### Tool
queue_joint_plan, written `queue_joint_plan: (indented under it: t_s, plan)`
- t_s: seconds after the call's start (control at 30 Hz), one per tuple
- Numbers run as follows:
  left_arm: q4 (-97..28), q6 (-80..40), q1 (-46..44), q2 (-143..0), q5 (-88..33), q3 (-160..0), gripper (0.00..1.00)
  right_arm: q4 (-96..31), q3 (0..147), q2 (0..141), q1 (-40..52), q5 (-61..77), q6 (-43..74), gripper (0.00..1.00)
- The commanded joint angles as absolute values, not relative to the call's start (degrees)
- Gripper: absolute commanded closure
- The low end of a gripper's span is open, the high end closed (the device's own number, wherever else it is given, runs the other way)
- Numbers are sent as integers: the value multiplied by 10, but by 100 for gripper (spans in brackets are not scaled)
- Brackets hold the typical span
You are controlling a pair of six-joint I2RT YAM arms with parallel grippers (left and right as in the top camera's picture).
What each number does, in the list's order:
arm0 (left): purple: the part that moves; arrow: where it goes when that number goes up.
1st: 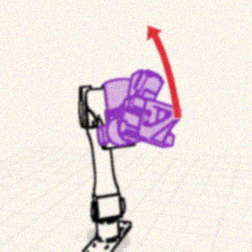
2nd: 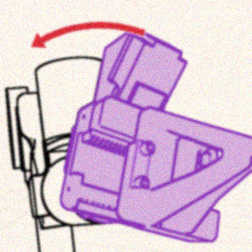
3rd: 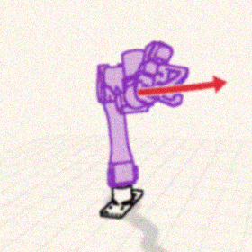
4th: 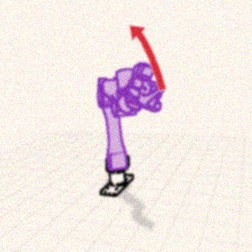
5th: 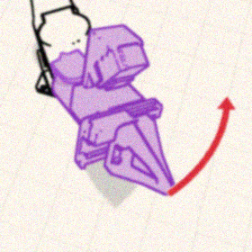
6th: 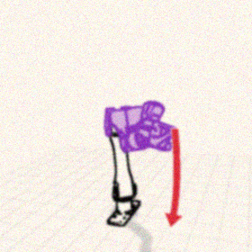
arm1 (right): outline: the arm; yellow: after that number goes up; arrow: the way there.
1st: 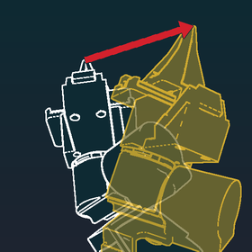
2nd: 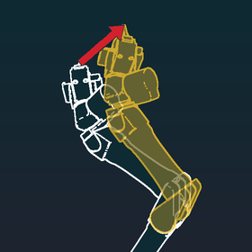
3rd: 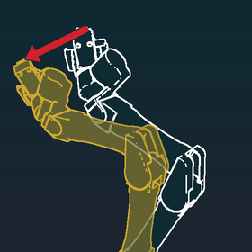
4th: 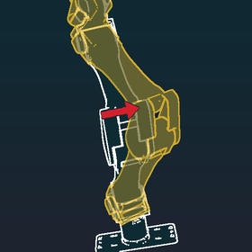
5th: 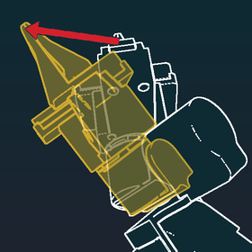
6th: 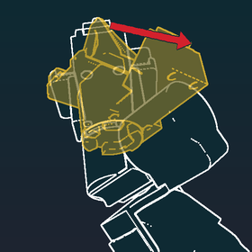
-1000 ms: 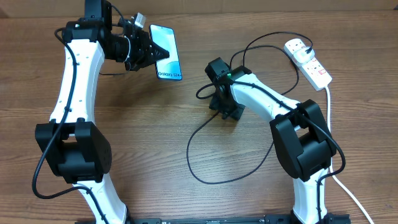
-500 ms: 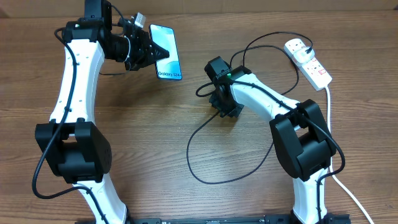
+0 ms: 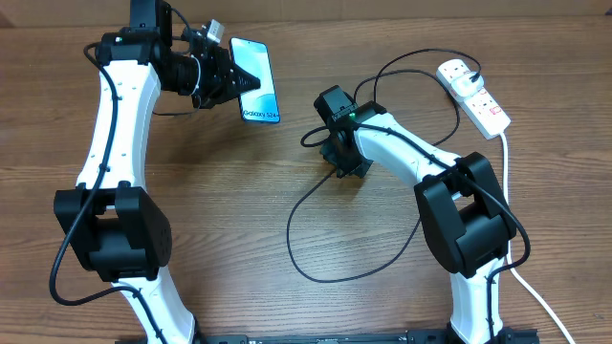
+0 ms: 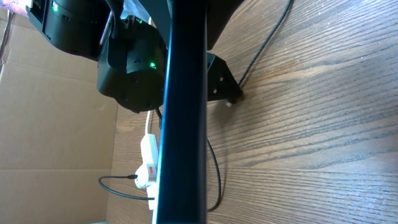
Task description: Plug charger to phone and switch on socket
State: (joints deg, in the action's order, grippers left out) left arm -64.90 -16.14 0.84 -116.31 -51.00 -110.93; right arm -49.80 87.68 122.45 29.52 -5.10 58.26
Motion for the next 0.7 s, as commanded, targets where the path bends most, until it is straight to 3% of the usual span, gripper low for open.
queue_joint_plan:
  t_s: [0.0,0.17,0.27,0.47,0.67]
  plan:
    - [-647,-154,7,-1160,-541,-1114,96,-495,870,1238,293,-51,585,90]
    - [-647,-155,7,-1160,-541,-1114,96,-495,870,1238,292,-57,585,90]
    - [-647,-154,7,-1160,-541,-1114,96,-493,870,1238,292,-51,584,96]
    - [-646,-152,7,-1160,-550,-1114,96,-485,891,1225,281,70,530,96]
    - [-632,-63,7,-1160,-749,-1114,96,-484,891,1139,255,254,407,96]
